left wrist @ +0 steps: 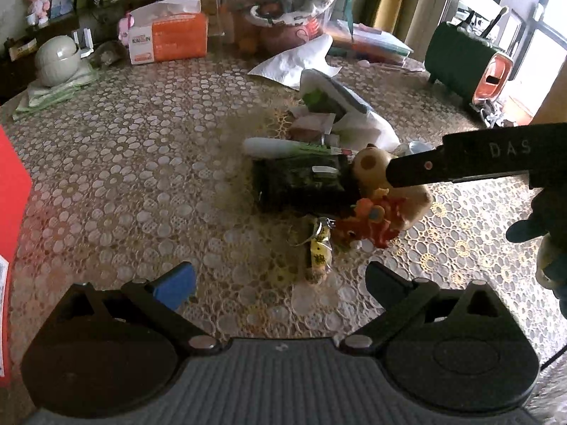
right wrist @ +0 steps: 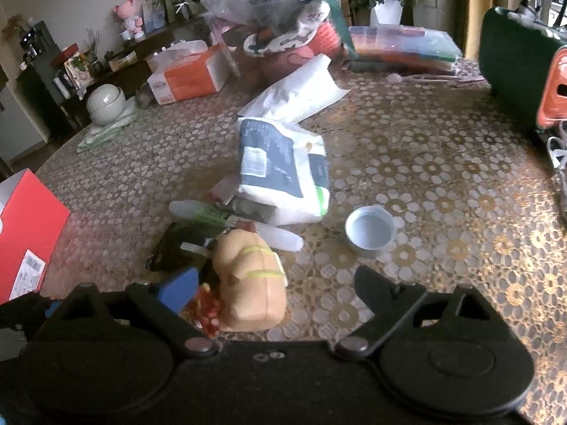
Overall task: Organize objects
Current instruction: 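Grasp the tan plush toy with the right tool while the left tool approaches the snack packet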
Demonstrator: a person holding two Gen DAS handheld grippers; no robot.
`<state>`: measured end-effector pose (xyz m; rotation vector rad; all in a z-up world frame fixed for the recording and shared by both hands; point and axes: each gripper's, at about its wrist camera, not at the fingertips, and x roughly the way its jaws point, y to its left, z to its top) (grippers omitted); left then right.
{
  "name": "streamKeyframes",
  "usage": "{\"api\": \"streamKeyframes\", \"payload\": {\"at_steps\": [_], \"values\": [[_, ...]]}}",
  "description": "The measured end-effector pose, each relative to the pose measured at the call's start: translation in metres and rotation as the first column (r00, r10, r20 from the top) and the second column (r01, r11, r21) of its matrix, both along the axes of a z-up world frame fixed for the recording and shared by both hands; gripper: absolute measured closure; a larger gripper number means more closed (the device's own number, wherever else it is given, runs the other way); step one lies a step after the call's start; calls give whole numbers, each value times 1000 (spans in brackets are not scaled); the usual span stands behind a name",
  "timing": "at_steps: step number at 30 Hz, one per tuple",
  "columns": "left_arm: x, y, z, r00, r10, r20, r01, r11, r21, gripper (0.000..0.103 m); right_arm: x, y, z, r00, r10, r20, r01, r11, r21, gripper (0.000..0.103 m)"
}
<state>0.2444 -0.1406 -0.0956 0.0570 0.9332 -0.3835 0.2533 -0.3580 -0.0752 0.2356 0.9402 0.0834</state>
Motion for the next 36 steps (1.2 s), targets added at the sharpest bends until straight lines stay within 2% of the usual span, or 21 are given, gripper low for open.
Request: {"api": "streamKeyframes", "payload": {"at_steps": [6, 7, 8, 10, 13, 15, 17, 19, 23, 27, 29, 36], "values": [[3, -6, -2, 1000, -22, 17, 22, 1000, 5, 2, 9, 7, -10, 1000, 9, -18, -9, 999, 31, 21], [4, -6, -2, 1000, -21, 16, 21, 1000, 2, 5, 11, 7, -12, 1000, 10, -24, -9, 999, 42, 22], [4, -7, -3, 1000, -23, 11, 23, 1000, -5, 13, 11, 7, -13, 1000, 10, -29, -9, 998, 54, 24], [5, -9, -5, 1000, -27, 4, 27, 1000, -7, 22, 12, 7, -16, 999, 9, -38, -6, 997, 75, 28], [4, -11, -5, 999, -42, 17, 42, 999, -2, 27, 13, 8, -20, 998, 12, -54, -7, 996, 88, 29], [3, -11, -4, 999, -42, 25, 42, 999, -4, 36, 12, 10, -21, 998, 10, -55, -5, 996, 92, 30], [2, -11, -3, 998, -45, 33, 45, 999, 3, 52, 12, 10, -21, 998, 14, -58, -9, 996, 93, 34], [2, -12, -2, 998, -56, 30, 56, 998, -5, 62, 10, 12, -20, 999, 13, -53, -8, 996, 92, 38], [-2, -13, -2, 997, -70, 29, 70, 998, -1, 77, 7, 15, -17, 999, 2, -44, 1, 997, 74, 45], [-6, -10, -1, 997, -71, 27, 71, 997, 3, 81, 2, 12, -14, 999, -15, -40, 18, 997, 75, 53], [-7, -6, -1, 998, -57, 25, 57, 998, 1, 85, -2, 10, -14, 999, -20, -36, 23, 997, 79, 54], [-16, 9, 5, 1000, -23, -19, 22, 999, -31, 87, -22, 6, -1, 999, -33, -4, 33, 997, 66, 55]]}}
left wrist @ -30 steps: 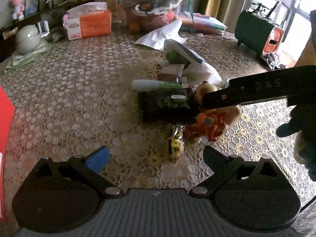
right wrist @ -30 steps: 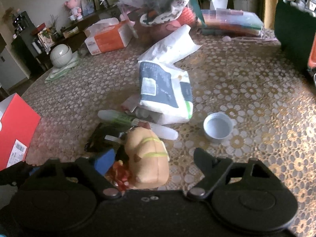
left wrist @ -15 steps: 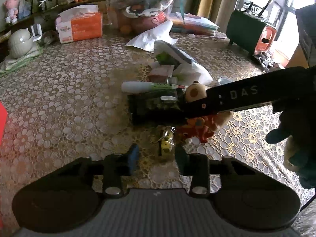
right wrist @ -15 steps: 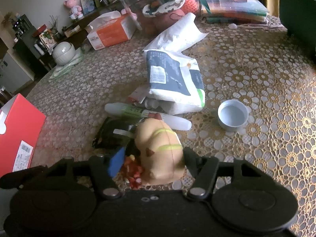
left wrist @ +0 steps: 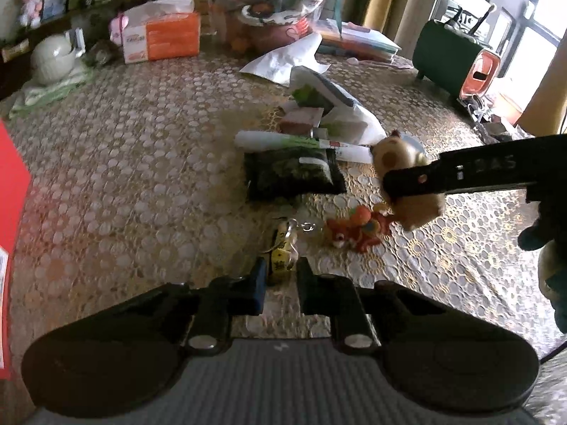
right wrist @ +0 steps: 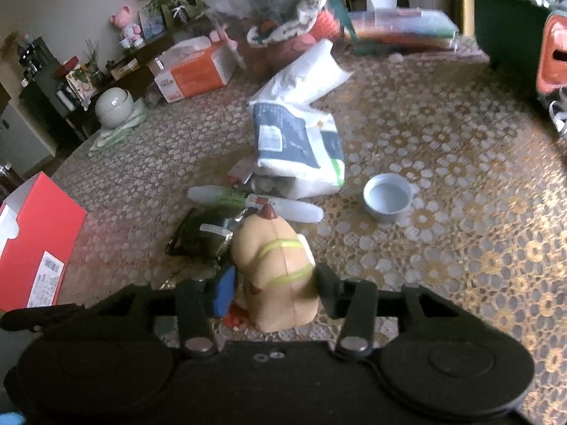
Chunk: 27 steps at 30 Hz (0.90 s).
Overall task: Organize objects
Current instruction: 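Grasp the tan plush toy with the right tool while the left tool approaches the snack packet, then grasp the small snack packet with the left tool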
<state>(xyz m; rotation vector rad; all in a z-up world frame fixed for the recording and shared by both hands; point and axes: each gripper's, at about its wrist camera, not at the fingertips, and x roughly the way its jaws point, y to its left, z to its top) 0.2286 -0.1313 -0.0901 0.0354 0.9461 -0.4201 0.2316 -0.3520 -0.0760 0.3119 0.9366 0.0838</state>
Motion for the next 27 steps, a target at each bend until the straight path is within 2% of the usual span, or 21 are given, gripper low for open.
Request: {"api": "streamKeyframes", "payload": {"at_steps": [3, 7, 12, 15, 20, 25, 27], "values": [[-8, 6, 4, 1000, -2, -23, 2, 1000, -6, 87, -9, -1, 8, 1000, -1, 16, 1, 1000, -12, 55], [-22, 14, 12, 1000, -7, -19, 7, 1000, -3, 87, -21, 1, 18, 1000, 2, 31, -1, 1000, -29, 55], [-37, 27, 28, 1000, 9, -11, -10, 999, -35, 87, -39, 8, 31, 999, 12, 50, -10, 999, -39, 55], [-42, 34, 39, 1000, 19, -5, -19, 998, -67, 94, -48, 13, 38, 998, 20, 62, -17, 998, -55, 55], [-46, 47, 51, 999, 40, 20, -38, 996, -79, 94, -60, 22, 47, 997, 31, 73, -25, 997, -72, 55], [-49, 56, 45, 999, 15, -37, -19, 994, -105, 94, -69, 32, 50, 996, 41, 74, -35, 996, -85, 55], [-53, 55, 41, 998, -7, -67, 0, 993, -116, 90, -72, 34, 50, 996, 44, 73, -38, 995, -87, 55]]}}
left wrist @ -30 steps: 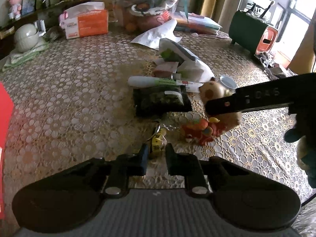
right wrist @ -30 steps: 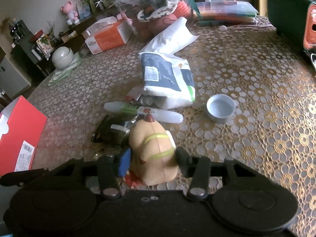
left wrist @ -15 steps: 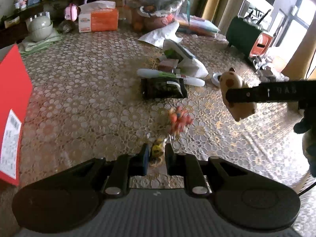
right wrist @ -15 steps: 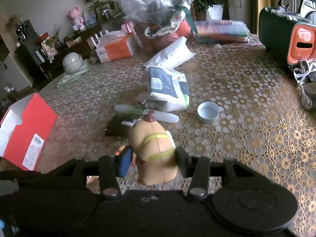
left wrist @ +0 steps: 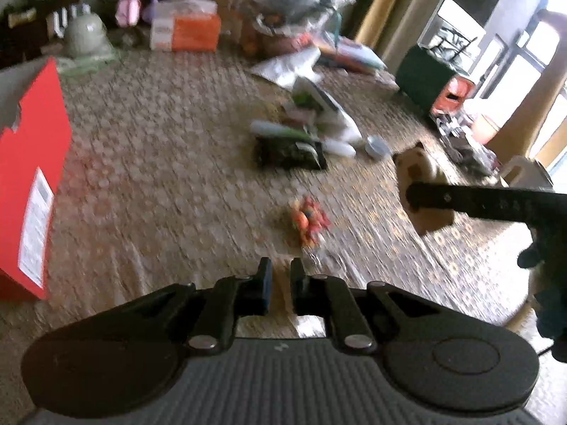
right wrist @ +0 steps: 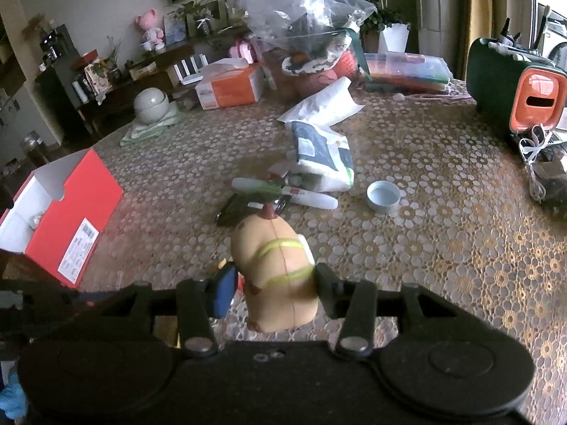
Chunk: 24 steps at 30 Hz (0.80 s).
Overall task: Organize objects
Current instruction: 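Grasp the small snack packet with the left tool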
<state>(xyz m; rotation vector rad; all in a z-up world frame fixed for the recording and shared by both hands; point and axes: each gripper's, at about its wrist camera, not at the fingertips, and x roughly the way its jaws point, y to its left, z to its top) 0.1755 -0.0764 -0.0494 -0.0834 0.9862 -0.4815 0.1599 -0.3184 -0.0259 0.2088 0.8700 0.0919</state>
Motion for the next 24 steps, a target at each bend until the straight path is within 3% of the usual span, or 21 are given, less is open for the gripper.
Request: {"api": "streamKeyframes", "payload": {"at_steps": [3, 4, 5, 8, 14, 21, 24], "values": [[-5, -6, -4, 1000, -20, -2, 20, 1000, 18, 63, -3, 2, -1, 1000, 1, -7, -1, 1000, 2, 55], [-6, -8, -5, 1000, -20, 3, 20, 1000, 24, 40, -4, 2, -2, 1000, 2, -9, -2, 1000, 4, 55], [-7, -10, -5, 1000, -16, 9, 15, 999, 28, 24, -5, 2, -3, 1000, 2, -11, -2, 1000, 7, 55], [-7, -16, -7, 1000, -14, 15, 14, 999, 44, 23, -7, 1, -7, 1000, 4, -17, -4, 1000, 16, 55], [-3, -41, -25, 1000, -7, 5, 6, 988, 156, 23, -7, -2, -14, 999, 9, -35, -8, 999, 35, 55], [3, -45, -40, 999, 52, -5, -50, 981, 187, 24, -5, -2, -22, 998, 19, -56, -16, 999, 43, 55], [4, -47, -40, 999, 54, 3, -53, 979, 199, 35, -5, -1, -24, 998, 21, -59, -18, 999, 45, 55]]}}
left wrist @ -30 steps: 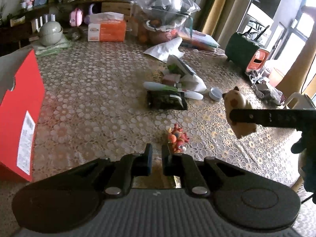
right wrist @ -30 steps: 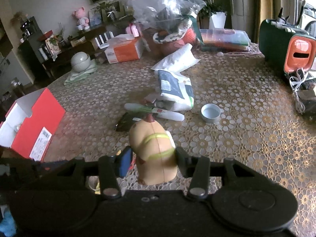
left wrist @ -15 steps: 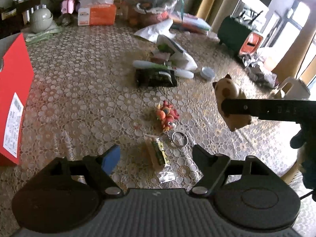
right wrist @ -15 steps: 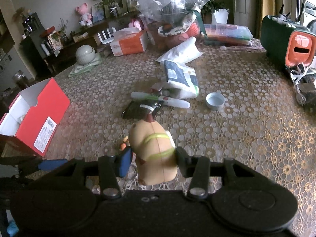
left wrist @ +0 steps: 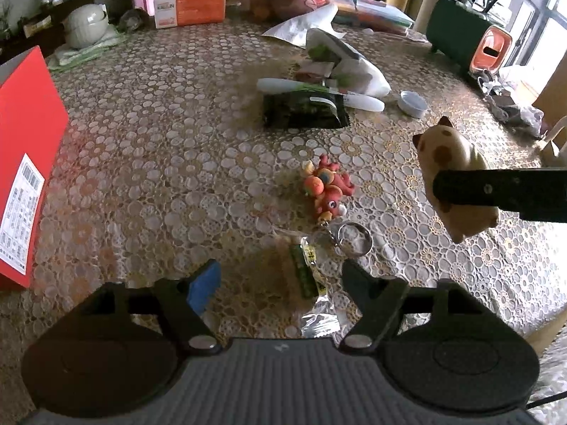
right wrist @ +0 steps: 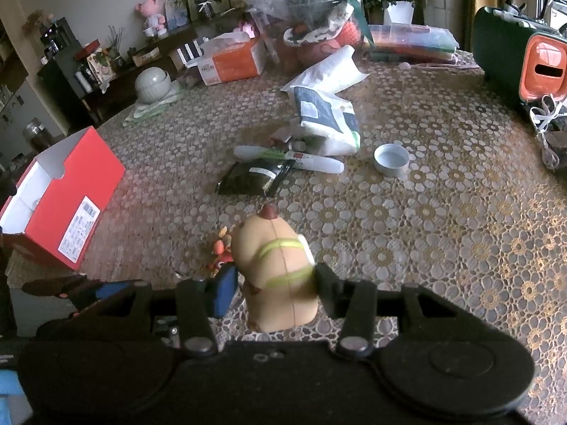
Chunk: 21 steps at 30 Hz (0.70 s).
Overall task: Organize objects
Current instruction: 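Grasp the small snack packet with the left tool, then carry the snack packet with the left tool into the box while the right tool carries the plush toy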
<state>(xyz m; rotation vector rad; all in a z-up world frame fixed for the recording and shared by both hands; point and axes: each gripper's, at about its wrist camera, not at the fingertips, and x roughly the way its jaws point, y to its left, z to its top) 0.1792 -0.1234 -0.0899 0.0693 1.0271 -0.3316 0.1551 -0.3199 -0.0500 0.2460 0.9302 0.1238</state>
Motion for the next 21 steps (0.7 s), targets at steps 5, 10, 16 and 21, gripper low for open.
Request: {"api": "streamKeyframes", "payload": {"at_steps": [5, 10, 16, 21], "values": [[0, -9, -1, 1000, -12, 11, 12, 999, 44, 54, 2, 2, -2, 1000, 2, -7, -2, 1000, -7, 55], [-1, -18, 1, 999, -45, 21, 43, 997, 67, 80, 2, 4, -1, 1000, -1, -10, 0, 1000, -14, 55], [-4, -8, 7, 999, -31, 37, 30, 999, 35, 82, 2, 12, 3, 1000, 12, -12, -13, 999, -36, 55], [-5, 15, 15, 999, -9, 38, 10, 1000, -14, 82, 0, 25, 12, 1000, 28, -6, -29, 998, -57, 55]]}}
